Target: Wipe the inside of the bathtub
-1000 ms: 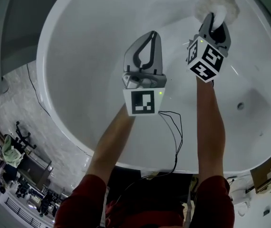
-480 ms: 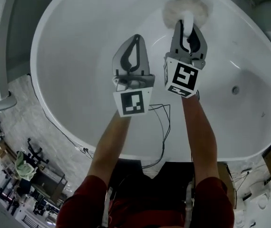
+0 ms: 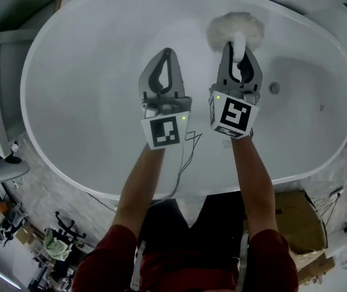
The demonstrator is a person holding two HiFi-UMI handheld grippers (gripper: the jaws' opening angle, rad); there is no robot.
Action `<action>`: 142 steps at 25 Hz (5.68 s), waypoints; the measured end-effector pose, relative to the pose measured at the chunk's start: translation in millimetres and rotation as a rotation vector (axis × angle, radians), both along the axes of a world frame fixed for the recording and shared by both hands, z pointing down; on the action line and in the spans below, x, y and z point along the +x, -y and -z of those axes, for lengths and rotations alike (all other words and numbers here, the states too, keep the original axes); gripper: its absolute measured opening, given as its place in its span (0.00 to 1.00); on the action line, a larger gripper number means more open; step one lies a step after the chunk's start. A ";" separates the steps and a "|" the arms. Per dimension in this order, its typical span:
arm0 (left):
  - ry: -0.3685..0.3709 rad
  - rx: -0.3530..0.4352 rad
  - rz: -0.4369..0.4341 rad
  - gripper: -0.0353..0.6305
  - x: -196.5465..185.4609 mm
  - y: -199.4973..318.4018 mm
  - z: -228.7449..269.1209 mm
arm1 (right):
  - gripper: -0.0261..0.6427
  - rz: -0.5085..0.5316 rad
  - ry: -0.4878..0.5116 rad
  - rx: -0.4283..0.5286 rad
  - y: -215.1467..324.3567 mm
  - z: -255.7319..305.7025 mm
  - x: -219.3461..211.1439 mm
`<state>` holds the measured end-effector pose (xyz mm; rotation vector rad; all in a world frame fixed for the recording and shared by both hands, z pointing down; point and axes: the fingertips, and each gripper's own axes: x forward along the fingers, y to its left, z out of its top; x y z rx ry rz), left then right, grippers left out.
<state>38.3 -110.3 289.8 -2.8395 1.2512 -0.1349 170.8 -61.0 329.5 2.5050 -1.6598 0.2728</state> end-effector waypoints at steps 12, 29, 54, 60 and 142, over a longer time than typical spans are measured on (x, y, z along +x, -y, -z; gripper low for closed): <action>-0.026 -0.024 -0.231 0.08 201.9 -120.4 -7.6 | 0.18 -0.238 -0.012 -0.061 -164.5 -16.2 185.7; 0.032 -0.069 -0.326 0.08 353.3 -185.9 -104.1 | 0.18 -0.324 0.043 -0.173 -232.2 -144.9 333.6; 0.070 -0.091 -0.275 0.08 334.5 -145.6 -181.5 | 0.17 -0.359 0.053 -0.236 -174.7 -253.5 380.9; 0.075 -0.089 -0.209 0.08 273.4 -110.4 -179.7 | 0.17 -0.393 0.075 -0.231 -147.5 -256.1 363.7; 0.048 -0.095 -0.071 0.08 63.9 -50.9 -102.1 | 0.18 -0.072 0.072 -0.120 -77.7 -121.9 64.7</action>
